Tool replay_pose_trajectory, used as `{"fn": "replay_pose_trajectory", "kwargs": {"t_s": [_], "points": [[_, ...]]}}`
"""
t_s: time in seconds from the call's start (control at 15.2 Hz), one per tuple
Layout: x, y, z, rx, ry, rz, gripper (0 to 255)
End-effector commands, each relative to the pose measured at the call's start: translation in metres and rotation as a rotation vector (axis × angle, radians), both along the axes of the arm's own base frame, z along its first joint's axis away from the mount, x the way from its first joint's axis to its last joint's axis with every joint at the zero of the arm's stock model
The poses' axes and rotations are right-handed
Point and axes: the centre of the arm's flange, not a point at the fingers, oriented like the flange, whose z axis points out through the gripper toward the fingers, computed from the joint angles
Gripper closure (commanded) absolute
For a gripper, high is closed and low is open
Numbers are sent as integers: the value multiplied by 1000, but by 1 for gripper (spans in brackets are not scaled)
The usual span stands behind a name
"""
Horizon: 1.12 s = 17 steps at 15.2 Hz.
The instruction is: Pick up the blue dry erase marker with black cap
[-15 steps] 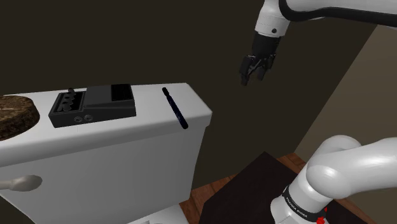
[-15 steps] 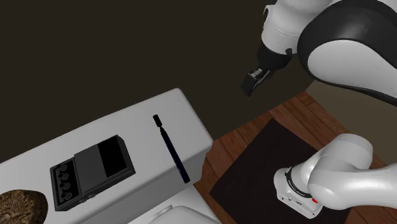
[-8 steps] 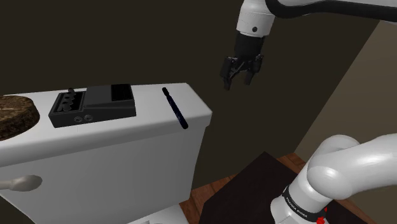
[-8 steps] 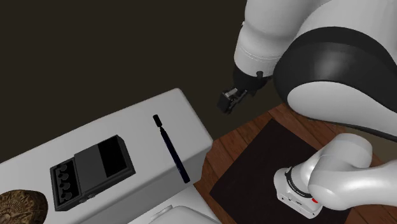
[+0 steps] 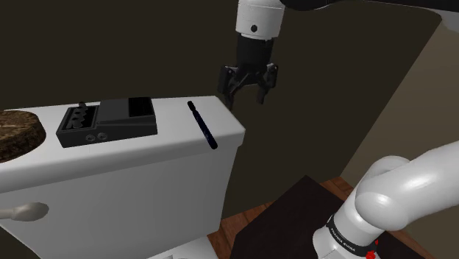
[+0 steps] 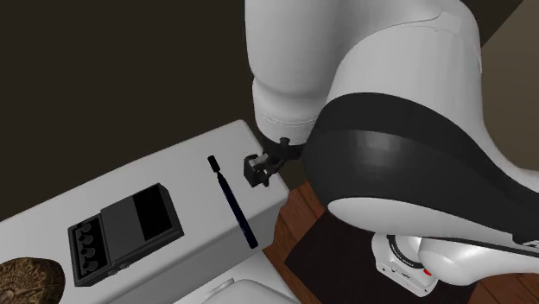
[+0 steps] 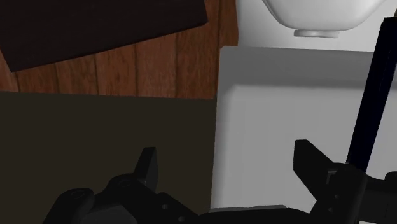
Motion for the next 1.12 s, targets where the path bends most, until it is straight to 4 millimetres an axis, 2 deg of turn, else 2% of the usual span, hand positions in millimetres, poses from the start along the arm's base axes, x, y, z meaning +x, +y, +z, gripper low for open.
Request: {"fn": "replay_pose_trajectory", "kwargs": {"t_s": [0.0,0.4,0.46,0.92,1.06], "points": [[4,26,-1,4,5,-20,0],[20,102,1,15,19,-75,0],[22,110,1,16,20,-81,0],[22,110,-36,16,20,-81,0],[22,110,-39,16,20,-81,0]]}}
